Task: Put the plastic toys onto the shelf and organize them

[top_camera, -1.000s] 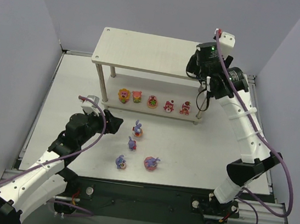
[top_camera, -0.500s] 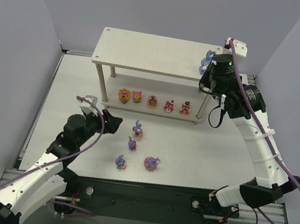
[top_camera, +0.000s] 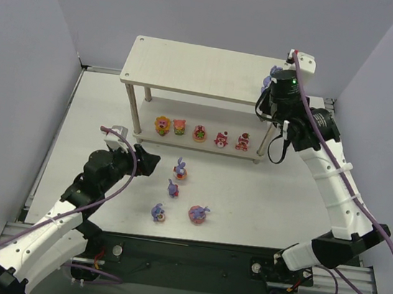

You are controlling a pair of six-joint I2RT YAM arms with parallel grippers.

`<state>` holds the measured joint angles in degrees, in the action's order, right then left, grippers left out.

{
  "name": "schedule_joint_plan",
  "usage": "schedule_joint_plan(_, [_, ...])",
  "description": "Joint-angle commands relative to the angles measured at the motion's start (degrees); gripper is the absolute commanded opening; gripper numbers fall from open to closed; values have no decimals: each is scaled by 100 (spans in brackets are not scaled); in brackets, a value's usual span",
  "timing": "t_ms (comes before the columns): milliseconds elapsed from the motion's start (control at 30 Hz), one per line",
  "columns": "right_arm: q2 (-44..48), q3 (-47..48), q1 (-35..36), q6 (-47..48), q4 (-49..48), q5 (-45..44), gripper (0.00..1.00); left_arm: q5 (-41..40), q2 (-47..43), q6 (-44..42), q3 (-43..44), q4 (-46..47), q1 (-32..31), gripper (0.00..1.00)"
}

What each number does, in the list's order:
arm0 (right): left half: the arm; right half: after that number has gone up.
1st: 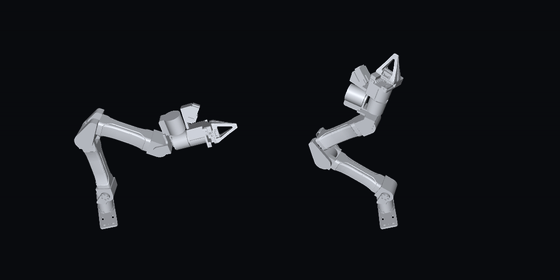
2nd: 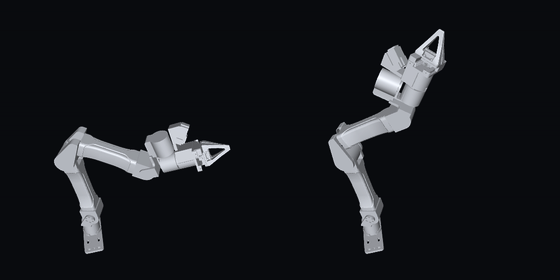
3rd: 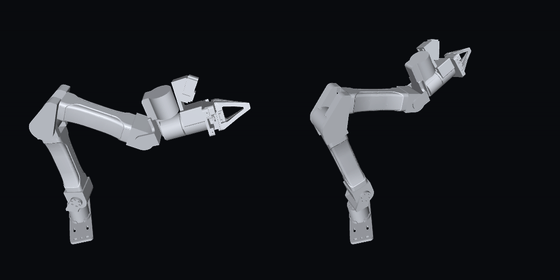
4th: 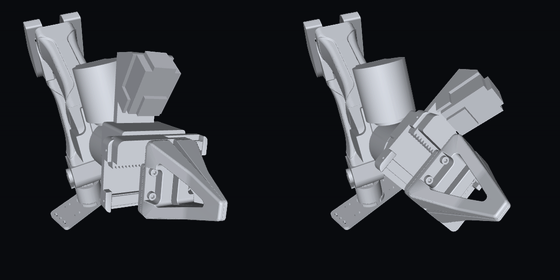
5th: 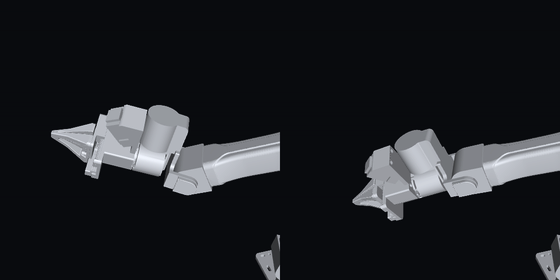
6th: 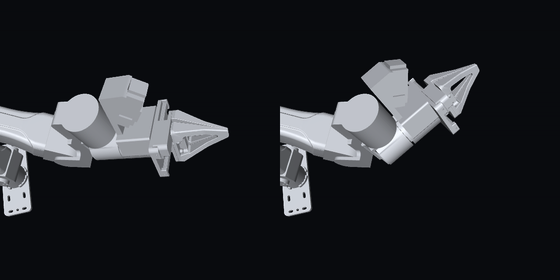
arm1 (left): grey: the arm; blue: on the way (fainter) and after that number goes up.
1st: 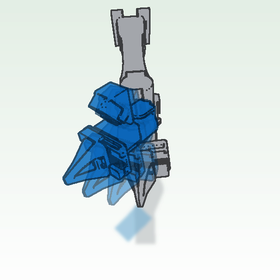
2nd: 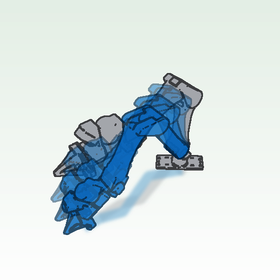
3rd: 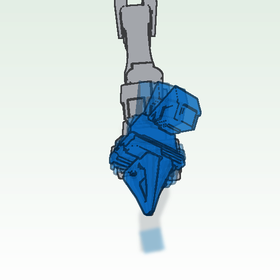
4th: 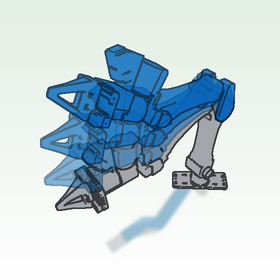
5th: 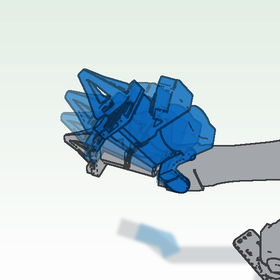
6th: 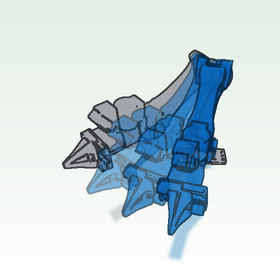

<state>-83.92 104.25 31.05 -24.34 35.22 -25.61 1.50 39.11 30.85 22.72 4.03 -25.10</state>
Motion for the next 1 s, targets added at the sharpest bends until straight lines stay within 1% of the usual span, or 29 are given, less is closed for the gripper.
schedule_joint_plan(0, [-98, -45, -90, 87, -182, 38, 0, -71, -62, -26, 92, 54, -30, 89])
schedule_joint_plan(800, [-546, 34, -204, 17, -402, 275, 0, -106, -35, -35, 136, 36, -30, 89])
schedule_joint_plan(967, [-485, 0, -187, -18, -393, 372, 0, -106, -35, -35, 145, 10, -30, 89])
